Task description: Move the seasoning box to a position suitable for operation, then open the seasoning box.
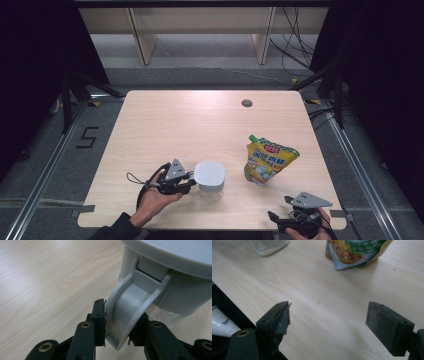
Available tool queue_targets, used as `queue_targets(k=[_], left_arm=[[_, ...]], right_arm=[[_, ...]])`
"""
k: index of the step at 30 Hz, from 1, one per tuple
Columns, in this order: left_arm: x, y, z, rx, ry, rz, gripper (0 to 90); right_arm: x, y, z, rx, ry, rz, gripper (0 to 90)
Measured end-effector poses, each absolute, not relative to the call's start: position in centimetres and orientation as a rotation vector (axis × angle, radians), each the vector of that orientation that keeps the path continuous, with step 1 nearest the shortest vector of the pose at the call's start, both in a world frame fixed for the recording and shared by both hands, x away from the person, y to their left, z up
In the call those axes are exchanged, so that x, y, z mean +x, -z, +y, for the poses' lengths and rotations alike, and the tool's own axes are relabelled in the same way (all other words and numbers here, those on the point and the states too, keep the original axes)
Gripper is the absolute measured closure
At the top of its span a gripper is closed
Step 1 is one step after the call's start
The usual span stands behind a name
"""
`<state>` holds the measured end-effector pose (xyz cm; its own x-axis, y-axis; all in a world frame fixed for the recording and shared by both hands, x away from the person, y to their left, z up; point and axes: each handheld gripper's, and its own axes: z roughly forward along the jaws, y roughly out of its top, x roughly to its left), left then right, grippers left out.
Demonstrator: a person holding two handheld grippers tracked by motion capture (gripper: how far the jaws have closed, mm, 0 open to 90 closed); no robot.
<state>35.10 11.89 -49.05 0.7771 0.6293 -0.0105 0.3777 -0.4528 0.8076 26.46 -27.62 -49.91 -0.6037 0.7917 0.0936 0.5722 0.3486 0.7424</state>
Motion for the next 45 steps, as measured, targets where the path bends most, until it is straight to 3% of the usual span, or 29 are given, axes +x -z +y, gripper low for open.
queue_targets(k=[5,21,34,38,45], left_arm=[[34.2,49.1,11.6,2.053,-0.253,0.775,64.7],[32.8,48.7,11.7,2.070,-0.272,0.728,66.3],[31.6,47.0,13.3,2.100,-0.283,0.667,31.6],[31.0,46.0,13.4,2.079,-0.264,0.662,29.1],[30.9,45.4,13.4,2.065,-0.241,0.671,34.9]], right_arm=[[26.3,49.8,-27.6,1.228,-1.092,2.334,20.2],[26.4,49.8,-27.7,1.190,-1.102,2.336,20.2],[26.5,49.9,-27.6,1.193,-1.114,2.341,20.2],[26.3,49.9,-27.4,1.226,-1.125,2.336,20.1],[26.6,50.0,-27.6,1.193,-1.091,2.341,20.0]])
